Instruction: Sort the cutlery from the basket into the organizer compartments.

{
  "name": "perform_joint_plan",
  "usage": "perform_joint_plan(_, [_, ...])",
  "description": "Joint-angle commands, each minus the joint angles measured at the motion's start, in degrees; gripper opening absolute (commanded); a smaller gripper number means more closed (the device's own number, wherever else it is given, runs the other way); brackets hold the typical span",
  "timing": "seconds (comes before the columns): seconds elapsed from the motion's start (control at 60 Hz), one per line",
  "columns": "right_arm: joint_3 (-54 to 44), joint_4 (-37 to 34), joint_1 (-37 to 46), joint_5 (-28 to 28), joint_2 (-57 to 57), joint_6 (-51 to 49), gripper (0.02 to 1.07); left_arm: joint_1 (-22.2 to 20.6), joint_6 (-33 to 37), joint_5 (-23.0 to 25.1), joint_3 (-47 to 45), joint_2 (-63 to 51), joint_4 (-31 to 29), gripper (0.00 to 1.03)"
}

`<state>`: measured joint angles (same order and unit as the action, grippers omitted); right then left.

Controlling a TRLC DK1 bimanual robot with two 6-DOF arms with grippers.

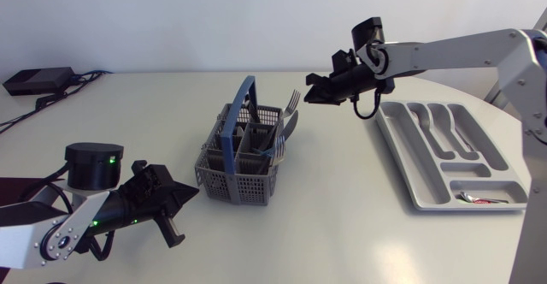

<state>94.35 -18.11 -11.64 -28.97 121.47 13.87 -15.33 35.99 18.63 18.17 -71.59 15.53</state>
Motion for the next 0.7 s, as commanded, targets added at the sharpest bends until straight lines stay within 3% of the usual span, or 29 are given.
perform_joint_plan(0.0, [3.39, -1.67, -1.28, -0.82, 4.3, 2.74, 0.17, -0.4, 1.28, 0.53, -1.83, 0.93, 1.7, 0.04])
perform_joint_plan(0.267, [17.28, -7.73, -2.95, -6.71, 14.32, 6.08, 0.16, -1.81, 2.51, 0.7, -2.09, 1.1, 4.51, 0.04])
perform_joint_plan(0.683, [12.97, -10.46, -4.53, -13.22, 13.0, 4.5, 0.15, -1.89, 2.51, 0.7, -3.23, 1.19, 5.56, 0.04])
